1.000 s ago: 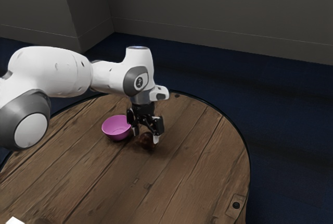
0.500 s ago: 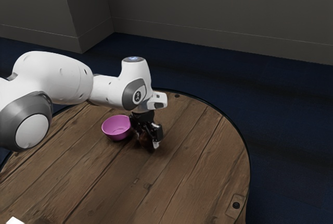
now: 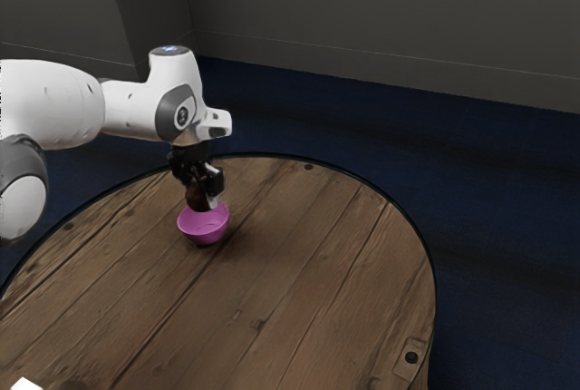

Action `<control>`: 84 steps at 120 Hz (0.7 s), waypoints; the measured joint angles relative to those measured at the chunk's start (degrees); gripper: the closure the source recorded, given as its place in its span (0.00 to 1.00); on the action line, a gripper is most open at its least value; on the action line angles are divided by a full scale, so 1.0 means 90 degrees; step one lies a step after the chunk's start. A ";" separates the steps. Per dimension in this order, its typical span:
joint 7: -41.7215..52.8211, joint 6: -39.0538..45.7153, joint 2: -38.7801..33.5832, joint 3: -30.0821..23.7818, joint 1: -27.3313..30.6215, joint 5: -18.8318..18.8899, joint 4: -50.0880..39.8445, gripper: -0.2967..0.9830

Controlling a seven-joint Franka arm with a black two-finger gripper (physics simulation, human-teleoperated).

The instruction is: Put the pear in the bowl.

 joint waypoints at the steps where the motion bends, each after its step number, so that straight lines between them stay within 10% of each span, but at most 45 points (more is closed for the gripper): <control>1: 0.0002 -0.0017 0.0010 0.0015 0.0000 0.0007 -0.0007 0.54; 38: 0.0056 -0.0312 0.0460 0.0106 0.0018 0.0086 0.0306 0.56; 84: 0.0240 -0.0819 0.0113 0.0066 0.0002 0.0036 0.0925 0.30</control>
